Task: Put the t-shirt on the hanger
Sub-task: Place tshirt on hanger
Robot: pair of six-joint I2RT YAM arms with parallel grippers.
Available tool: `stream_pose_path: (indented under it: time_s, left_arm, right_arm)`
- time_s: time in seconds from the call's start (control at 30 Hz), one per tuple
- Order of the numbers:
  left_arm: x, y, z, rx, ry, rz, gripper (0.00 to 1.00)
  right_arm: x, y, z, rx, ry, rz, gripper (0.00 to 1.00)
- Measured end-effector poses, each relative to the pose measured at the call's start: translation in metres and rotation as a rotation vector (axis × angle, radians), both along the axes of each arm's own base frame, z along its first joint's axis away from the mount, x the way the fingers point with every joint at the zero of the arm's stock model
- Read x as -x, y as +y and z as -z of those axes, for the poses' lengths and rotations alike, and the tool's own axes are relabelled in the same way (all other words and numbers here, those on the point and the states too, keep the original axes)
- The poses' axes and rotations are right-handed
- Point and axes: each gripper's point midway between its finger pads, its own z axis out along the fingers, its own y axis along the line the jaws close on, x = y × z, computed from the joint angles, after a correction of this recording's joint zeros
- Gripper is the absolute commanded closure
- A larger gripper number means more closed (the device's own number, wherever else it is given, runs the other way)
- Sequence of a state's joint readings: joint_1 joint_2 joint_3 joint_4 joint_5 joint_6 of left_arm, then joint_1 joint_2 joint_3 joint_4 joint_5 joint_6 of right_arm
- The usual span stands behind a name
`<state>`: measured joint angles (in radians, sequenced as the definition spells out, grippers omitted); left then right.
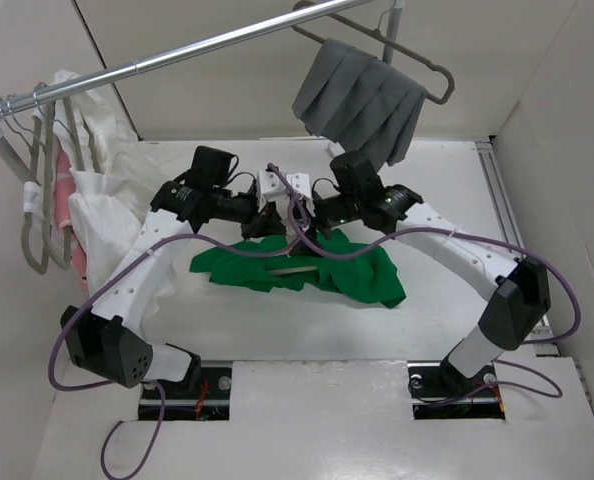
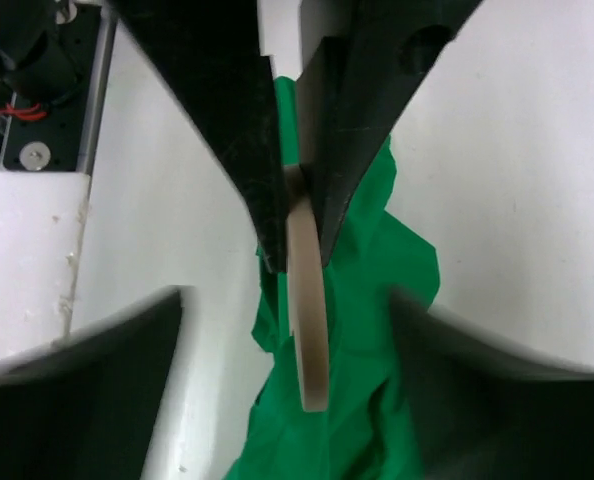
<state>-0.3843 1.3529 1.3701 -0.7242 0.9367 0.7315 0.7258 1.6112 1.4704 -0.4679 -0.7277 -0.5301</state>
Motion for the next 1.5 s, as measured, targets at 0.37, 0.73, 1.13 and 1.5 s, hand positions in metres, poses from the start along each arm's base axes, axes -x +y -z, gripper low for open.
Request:
stream_pose_path:
  time_s: [0.37,0.73,1.13,1.5]
  left_arm:
    - [-0.006,0.006,0.010,-0.064,-0.024,-0.028,1.00]
    - [-0.026,0.009,0.003,-0.071,-0.004,-0.170,1.00]
    - [-0.027,0.008,0.004,-0.068,0.018,-0.183,1.00]
    - [-0.027,0.007,0.004,-0.062,0.029,-0.189,1.00]
  right_arm:
    - [-0.038,-0.164,0.023,0.042,0.041,0.536,0.00]
    - [0.026,-0.205,0.077,0.012,0.183,0.799,0.25]
    - [0.003,-0.174,0.167,0.112,0.435,0.704,0.13]
    - [-0.023,-0.155,0.153,-0.008,0.396,0.618,1.00]
